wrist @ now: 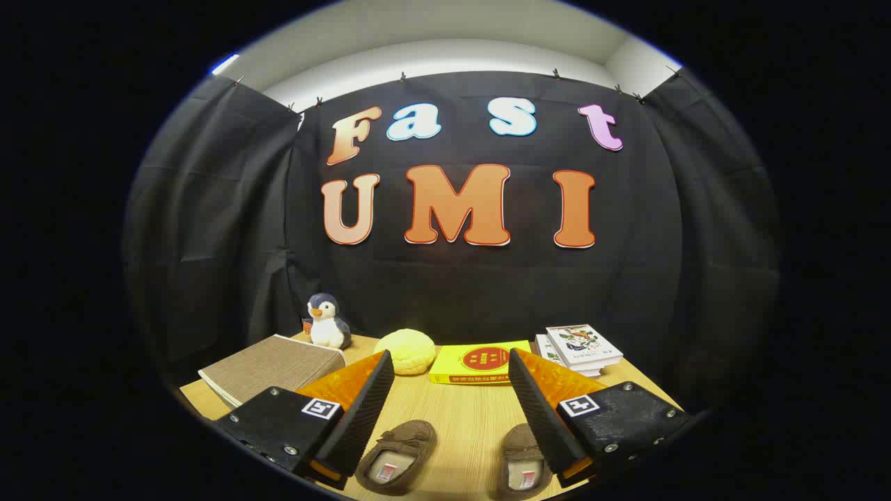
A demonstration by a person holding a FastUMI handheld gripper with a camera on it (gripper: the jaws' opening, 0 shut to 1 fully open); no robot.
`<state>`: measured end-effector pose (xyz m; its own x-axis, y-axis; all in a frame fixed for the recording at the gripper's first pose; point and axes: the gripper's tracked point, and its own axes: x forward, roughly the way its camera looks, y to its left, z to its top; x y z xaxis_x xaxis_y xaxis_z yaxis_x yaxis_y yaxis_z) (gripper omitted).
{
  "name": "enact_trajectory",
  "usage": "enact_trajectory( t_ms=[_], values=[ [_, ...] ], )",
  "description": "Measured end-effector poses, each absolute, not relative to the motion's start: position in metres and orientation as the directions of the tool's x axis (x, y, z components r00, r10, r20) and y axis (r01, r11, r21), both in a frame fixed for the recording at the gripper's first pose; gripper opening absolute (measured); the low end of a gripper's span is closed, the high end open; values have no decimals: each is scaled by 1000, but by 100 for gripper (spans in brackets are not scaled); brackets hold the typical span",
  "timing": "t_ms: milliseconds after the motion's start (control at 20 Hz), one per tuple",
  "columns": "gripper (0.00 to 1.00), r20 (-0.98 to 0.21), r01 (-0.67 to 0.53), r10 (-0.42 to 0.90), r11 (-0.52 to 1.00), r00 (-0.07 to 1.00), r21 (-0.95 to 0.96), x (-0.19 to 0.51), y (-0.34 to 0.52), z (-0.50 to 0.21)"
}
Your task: Open the storage box then place both shoes into the box .Put the left shoe in first, then the right shoe, with the right side of both shoes facing outward in a uniform manner.
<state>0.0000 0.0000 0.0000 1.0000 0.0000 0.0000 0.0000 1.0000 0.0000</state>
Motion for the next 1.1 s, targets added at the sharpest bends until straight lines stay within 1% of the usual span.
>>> enact_trajectory(
  t_ms=[350,800,1000,1100],
  values=[
    [99,-20,13,-13,1000,1000,-12,-5,5,-7],
    [99,-22,92,-93,995,995,-44,-13,24,-14],
    [99,-52,50,-52,998,997,-33,-6,44,-28],
    [99,-86,-6,6,1000,996,0,2,54,-42]
  ],
)
